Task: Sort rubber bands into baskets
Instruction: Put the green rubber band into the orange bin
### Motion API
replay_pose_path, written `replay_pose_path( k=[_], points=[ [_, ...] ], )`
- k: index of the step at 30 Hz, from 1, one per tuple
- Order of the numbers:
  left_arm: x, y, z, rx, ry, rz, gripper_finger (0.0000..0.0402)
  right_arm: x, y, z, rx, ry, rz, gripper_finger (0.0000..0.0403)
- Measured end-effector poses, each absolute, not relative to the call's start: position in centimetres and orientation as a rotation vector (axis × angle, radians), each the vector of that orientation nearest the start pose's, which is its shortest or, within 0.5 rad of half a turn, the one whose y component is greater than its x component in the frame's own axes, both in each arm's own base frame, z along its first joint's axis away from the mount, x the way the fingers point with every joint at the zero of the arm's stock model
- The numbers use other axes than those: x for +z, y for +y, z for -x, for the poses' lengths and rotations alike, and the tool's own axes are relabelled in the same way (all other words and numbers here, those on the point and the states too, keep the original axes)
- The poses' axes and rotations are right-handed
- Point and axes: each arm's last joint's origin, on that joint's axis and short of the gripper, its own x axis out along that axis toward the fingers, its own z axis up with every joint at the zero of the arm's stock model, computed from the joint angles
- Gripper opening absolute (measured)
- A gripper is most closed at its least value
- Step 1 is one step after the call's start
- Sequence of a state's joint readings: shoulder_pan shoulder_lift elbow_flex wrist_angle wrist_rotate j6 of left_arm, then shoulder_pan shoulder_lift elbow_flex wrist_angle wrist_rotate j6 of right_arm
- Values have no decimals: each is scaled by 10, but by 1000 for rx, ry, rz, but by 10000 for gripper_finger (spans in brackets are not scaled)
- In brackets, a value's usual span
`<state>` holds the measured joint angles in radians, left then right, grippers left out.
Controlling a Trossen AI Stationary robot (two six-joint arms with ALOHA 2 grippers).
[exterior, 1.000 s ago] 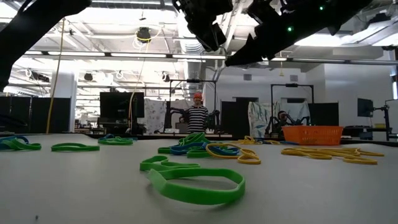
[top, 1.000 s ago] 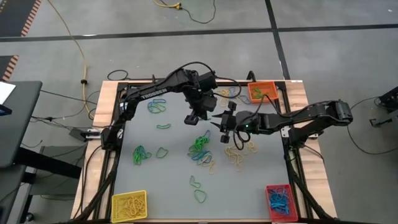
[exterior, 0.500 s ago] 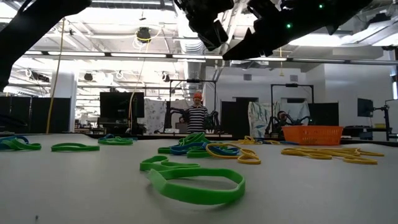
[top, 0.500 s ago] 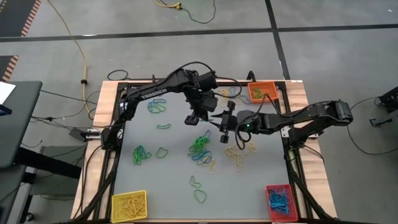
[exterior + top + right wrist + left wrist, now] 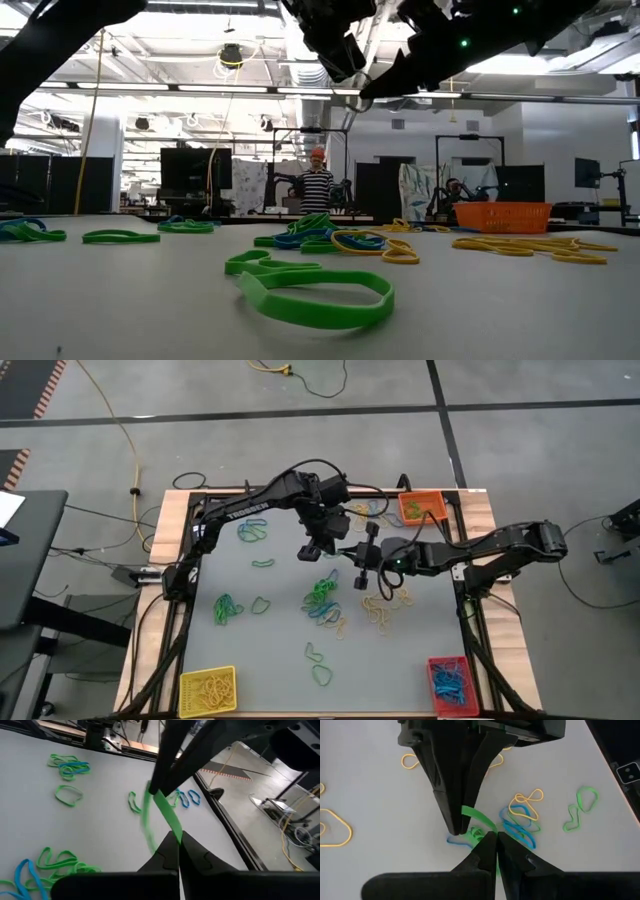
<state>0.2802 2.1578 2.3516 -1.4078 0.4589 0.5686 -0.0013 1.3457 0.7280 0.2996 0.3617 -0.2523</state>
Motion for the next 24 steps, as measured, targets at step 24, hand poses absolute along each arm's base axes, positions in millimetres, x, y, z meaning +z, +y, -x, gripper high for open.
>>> replay_pose_path(
  k=[24],
  points=[
    [378, 138, -372, -512, 913, 9, 45, 233, -14, -283, -333, 417, 299, 20]
  ],
)
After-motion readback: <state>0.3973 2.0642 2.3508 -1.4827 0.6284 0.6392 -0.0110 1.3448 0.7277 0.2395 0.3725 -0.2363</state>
